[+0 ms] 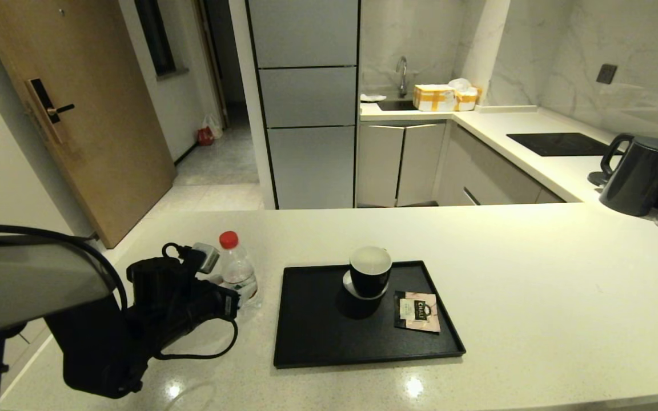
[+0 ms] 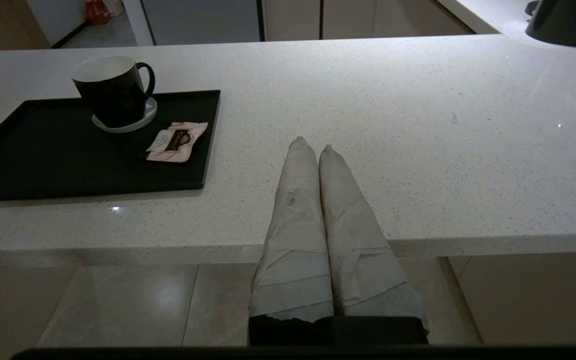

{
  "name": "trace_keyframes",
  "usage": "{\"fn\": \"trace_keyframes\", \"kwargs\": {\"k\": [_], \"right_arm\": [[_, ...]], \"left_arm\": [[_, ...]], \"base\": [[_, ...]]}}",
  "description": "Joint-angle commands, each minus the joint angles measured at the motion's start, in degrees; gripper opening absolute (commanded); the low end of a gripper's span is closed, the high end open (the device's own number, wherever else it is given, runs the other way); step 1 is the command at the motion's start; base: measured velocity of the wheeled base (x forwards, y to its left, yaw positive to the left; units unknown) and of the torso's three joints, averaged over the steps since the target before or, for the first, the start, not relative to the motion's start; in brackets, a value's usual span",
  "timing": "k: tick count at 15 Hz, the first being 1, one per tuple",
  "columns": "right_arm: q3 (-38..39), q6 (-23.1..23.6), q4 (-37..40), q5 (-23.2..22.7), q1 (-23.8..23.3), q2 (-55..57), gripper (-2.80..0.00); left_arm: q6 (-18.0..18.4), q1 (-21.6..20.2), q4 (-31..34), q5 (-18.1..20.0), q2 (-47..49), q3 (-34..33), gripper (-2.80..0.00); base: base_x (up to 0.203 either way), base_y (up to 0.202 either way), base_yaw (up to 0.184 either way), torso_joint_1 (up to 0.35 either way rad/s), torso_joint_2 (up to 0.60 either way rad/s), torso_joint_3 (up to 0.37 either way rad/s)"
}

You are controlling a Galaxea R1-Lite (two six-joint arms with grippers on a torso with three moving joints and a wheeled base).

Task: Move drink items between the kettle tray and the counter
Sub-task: Place it on the left

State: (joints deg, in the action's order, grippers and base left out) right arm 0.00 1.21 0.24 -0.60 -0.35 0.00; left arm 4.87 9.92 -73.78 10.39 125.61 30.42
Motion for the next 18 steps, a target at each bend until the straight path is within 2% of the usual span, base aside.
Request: {"fn": "trace_keyframes", "kwargs": {"k": [1,8,11,15,18], "right_arm": [[0.09,0.02,0.02,-0.02,-0.09,0.0,-2.8],[0.09,0.02,0.02,-0.02,0.0,0.0,-2.8],[0.09,0.02,0.02,-0.02,0.0,0.0,-2.8],[0.09,0.02,0.02,-0.02,0.0,0.0,-2.8],[0.09,0.02,0.02,-0.02,0.0,0.0,-2.8]], "left_arm": [[-0.04,0.01,-0.49,0.07,-0.24,-0.95,0.0],[-0.17,-0.11,-1.38,0.1,-0.89,-1.82,0.0],[-0.38,-0.5,-9.17,0.23,-2.74,-9.4,0.0],[-0.47,-0.51,-8.98,0.16,-6.84,-11.69,0.0],[-0.44,-0.43,-10.99,0.17,-11.86,-22.16,0.0]], "base": [[0.0,0.0,0.0,0.0,0.0,0.0],[0.0,0.0,0.0,0.0,0.0,0.0],[0.0,0.0,0.0,0.0,0.0,0.0],[0.0,0.0,0.0,0.0,0.0,0.0],[0.0,0.0,0.0,0.0,0.0,0.0]]}}
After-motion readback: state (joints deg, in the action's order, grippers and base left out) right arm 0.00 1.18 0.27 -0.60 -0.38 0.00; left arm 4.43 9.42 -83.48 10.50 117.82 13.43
